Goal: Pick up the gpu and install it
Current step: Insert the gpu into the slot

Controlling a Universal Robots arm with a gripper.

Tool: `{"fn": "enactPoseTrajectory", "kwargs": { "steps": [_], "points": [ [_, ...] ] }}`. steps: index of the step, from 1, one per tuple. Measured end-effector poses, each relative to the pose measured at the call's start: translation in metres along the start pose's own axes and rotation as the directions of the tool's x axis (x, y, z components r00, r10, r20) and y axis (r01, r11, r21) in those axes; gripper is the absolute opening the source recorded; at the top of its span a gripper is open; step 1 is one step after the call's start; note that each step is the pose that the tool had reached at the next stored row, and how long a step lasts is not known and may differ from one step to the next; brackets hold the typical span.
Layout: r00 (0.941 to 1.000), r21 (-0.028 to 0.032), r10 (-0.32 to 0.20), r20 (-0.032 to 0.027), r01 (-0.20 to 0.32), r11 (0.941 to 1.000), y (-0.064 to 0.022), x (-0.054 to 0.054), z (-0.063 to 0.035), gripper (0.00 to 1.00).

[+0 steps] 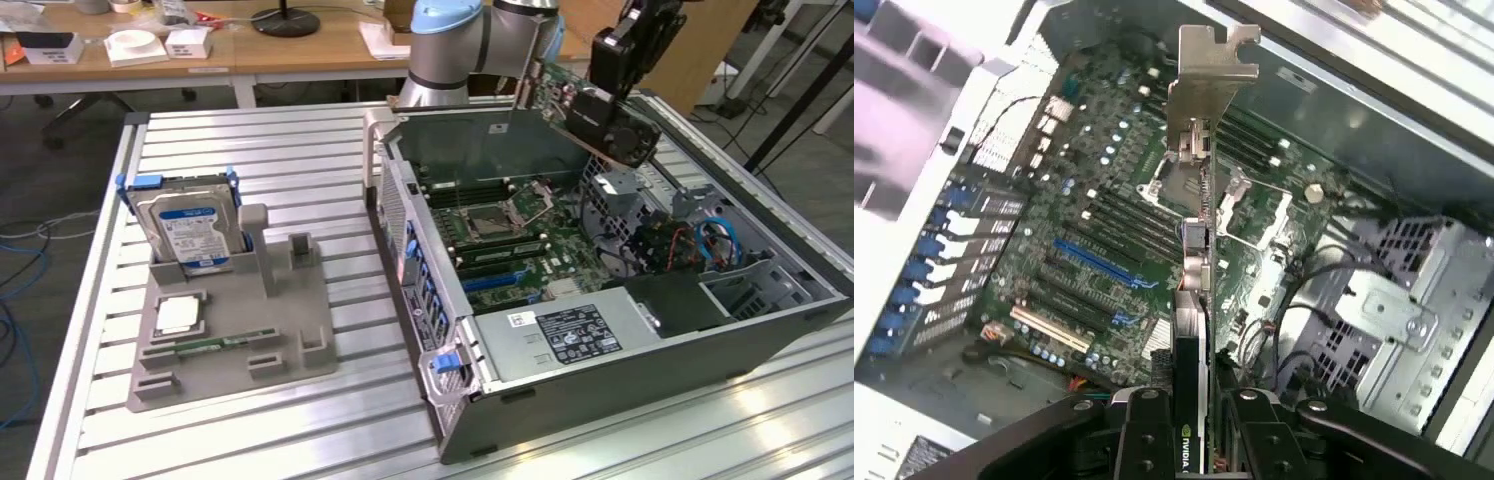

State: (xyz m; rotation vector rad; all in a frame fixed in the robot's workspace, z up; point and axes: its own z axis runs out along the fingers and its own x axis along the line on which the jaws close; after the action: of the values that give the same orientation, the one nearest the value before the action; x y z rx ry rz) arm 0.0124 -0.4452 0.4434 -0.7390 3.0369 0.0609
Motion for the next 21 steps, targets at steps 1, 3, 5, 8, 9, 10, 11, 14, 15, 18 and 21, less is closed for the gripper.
{"fn": "enactPoseTrajectory", "kwargs": {
  "steps": [1,3,5,8,9,10,11,14,15,18,21],
  "points": [
    [0.9998,-0.0004,-0.018,-0.0006,0.018,0.9998,0.0,0.0,0.0,0.26],
    [0.9984,-0.0013,-0.056,-0.002,0.056,0.9985,0.0,0.0,0.0,0.26],
    [0.9958,-0.0023,-0.091,-0.0031,0.091,0.9958,0.0,0.0,0.0,0.26],
    [0.9893,-0.0038,-0.146,-0.0049,0.146,0.9893,0.0,0.0,-0.0001,0.26],
    [0.9865,-0.0044,-0.164,-0.0053,0.164,0.9865,0.0,0.0,0.0,0.26],
    [0.9834,-0.0049,-0.182,-0.0058,0.182,0.9834,0.0,0.0,0.0,0.26],
    [0.9799,-0.0054,-0.199,-0.0064,0.199,0.98,0.0,0.0,-0.0001,0.26],
    [0.9678,-0.0072,-0.252,-0.0078,0.252,0.9678,0.0,0.0,0.0,0.26],
    [0.9631,-0.0078,-0.269,-0.0084,0.269,0.9631,0.0,0.0,0.0,0.26],
    [0.9466,-0.0096,-0.322,-0.0097,0.322,0.9467,0.0,0.0,0.0,0.26],
    [0.9279,-0.0115,-0.373,-0.011,0.372,0.928,0.0,0.0,0.0,0.26]
  ]
}}
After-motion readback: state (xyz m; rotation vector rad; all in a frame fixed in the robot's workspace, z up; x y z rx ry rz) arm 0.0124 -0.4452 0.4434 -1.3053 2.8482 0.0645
